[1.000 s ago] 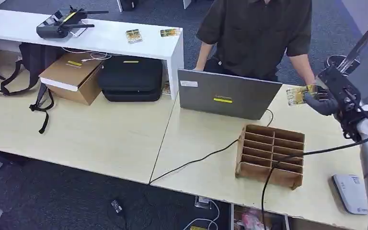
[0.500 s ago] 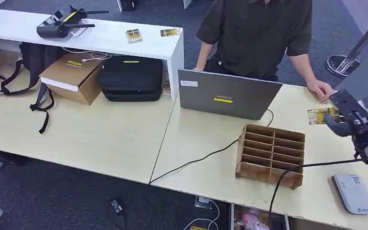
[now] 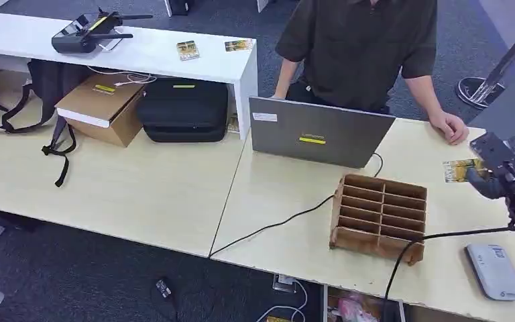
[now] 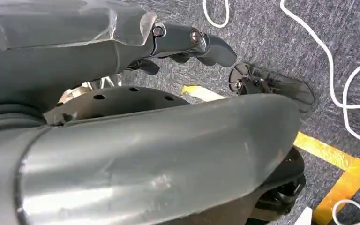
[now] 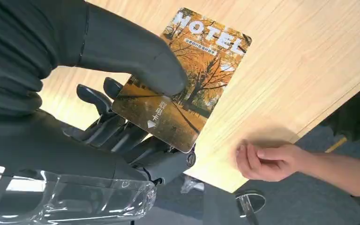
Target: Pass the card to the sensor for recognition and then transmit it.
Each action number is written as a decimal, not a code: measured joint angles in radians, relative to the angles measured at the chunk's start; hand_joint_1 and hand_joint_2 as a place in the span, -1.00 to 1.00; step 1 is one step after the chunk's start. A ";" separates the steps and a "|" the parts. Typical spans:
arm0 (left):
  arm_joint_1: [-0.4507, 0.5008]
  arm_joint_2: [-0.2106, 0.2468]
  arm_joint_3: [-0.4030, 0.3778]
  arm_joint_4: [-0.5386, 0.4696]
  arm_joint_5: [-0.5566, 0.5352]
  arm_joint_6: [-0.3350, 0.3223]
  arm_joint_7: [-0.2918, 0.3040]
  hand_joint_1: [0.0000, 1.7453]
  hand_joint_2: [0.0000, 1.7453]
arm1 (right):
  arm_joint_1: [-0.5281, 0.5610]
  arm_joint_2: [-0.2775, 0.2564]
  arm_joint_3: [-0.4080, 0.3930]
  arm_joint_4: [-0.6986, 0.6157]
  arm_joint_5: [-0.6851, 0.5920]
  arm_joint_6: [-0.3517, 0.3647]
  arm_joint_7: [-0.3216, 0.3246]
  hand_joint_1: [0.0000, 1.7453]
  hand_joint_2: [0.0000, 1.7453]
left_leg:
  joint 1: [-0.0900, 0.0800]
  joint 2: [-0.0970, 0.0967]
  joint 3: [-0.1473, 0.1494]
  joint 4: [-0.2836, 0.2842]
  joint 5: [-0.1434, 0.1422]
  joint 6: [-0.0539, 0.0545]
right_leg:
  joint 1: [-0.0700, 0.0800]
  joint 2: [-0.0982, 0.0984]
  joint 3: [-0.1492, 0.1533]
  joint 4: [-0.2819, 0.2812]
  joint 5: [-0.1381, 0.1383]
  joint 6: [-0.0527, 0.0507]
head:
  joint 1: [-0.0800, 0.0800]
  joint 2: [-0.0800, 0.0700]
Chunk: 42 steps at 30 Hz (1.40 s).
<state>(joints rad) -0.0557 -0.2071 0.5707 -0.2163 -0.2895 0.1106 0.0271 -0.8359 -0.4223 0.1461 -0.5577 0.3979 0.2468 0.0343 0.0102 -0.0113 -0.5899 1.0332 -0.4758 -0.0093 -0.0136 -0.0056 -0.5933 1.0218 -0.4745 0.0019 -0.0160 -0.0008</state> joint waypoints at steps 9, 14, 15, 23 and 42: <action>0.012 0.006 0.012 0.006 0.027 0.000 0.000 -1.00 -1.00 | 0.000 -0.041 0.005 0.011 0.029 0.012 0.024 1.00 1.00 | 0.000 0.000 0.000 0.000 0.000 0.000 | 0.000 0.000 0.000 0.000 0.000 0.000 | 0.000 0.000; 0.017 0.008 0.025 0.010 0.034 0.000 0.000 -1.00 -1.00 | 0.002 -0.087 0.005 0.031 0.019 0.011 0.012 1.00 1.00 | 0.000 0.000 0.000 0.000 0.000 0.000 | 0.000 -0.001 0.000 -0.001 0.000 0.000 | 0.000 0.000; 0.017 0.008 0.025 0.011 0.034 0.000 0.000 -1.00 -1.00 | 0.004 -0.097 0.005 0.035 0.016 0.009 0.007 1.00 1.00 | 0.000 0.000 0.000 0.000 0.000 0.000 | 0.000 -0.001 0.000 -0.001 0.000 0.000 | 0.000 0.000; 0.017 0.012 0.025 0.012 0.028 0.000 0.000 -1.00 -1.00 | 0.081 -0.147 -0.016 0.035 -0.024 0.000 -0.021 1.00 1.00 | 0.000 0.000 0.000 0.000 -0.001 0.001 | 0.000 -0.001 0.000 -0.001 0.000 0.000 | 0.000 0.000; 0.017 0.018 0.025 0.012 0.019 0.000 0.000 -1.00 -1.00 | 0.338 -0.156 -0.113 -0.068 -0.039 -0.045 -0.001 1.00 1.00 | 0.000 0.000 -0.001 0.000 -0.002 0.002 | 0.000 -0.001 0.000 -0.001 0.000 0.000 | 0.000 0.000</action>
<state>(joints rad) -0.0387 -0.1888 0.5959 -0.2045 -0.2708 0.1106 0.0271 -0.4983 -0.5787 0.0332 -0.6260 0.3590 0.2022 0.0332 0.0102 -0.0117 -0.5905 1.0329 -0.4773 -0.0072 -0.0136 -0.0064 -0.5933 1.0210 -0.4749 0.0023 -0.0160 -0.0008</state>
